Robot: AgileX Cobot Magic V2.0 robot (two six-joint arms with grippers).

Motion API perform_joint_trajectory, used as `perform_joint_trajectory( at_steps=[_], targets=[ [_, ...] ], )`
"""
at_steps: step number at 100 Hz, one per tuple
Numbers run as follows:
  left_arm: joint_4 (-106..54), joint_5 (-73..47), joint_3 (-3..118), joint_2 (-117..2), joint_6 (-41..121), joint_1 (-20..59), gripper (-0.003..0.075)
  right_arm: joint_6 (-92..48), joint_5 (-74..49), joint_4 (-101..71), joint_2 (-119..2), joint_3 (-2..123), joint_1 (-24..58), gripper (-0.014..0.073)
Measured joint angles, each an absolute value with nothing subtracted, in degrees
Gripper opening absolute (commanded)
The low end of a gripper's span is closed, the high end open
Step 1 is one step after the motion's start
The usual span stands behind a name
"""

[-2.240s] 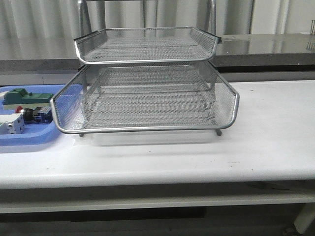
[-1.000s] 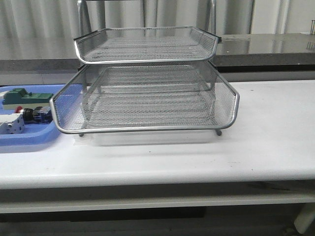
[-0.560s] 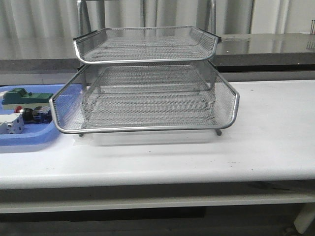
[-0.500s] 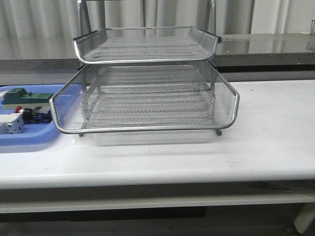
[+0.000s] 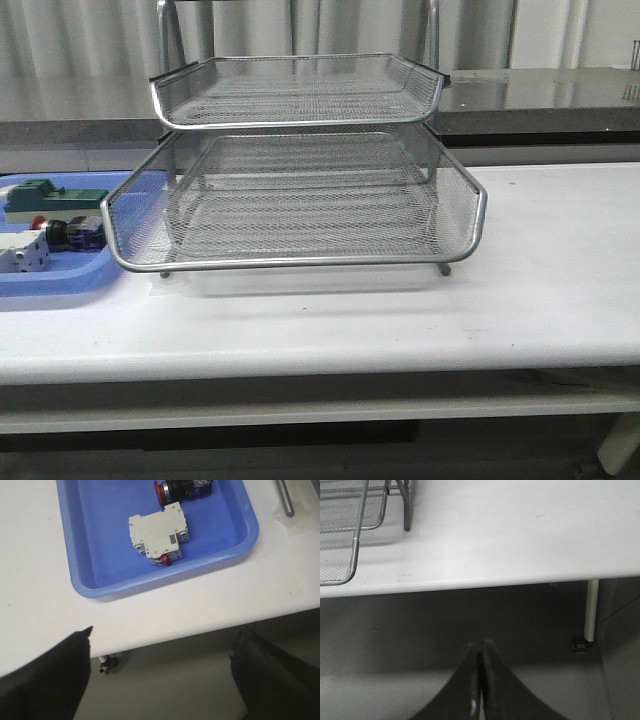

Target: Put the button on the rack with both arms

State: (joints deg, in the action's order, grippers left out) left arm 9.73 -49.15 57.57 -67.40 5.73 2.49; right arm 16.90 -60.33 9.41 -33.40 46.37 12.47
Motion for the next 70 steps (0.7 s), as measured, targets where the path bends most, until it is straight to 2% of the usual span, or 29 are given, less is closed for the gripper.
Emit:
perform_joint_trajectory(
  at_steps=[36,70],
  targets=[
    [4.8,-48.6,60.3,-72.8,9.9,2.5,0.0639,16.9,-60.3,9.4,-33.4,46.4,12.5,-0.0067],
    [3.2,-53.5,80.9,-90.9,23.1,2.5,0.0639,16.9,-60.3,9.4,-33.4,46.4,12.5,-0.0067]
  ],
)
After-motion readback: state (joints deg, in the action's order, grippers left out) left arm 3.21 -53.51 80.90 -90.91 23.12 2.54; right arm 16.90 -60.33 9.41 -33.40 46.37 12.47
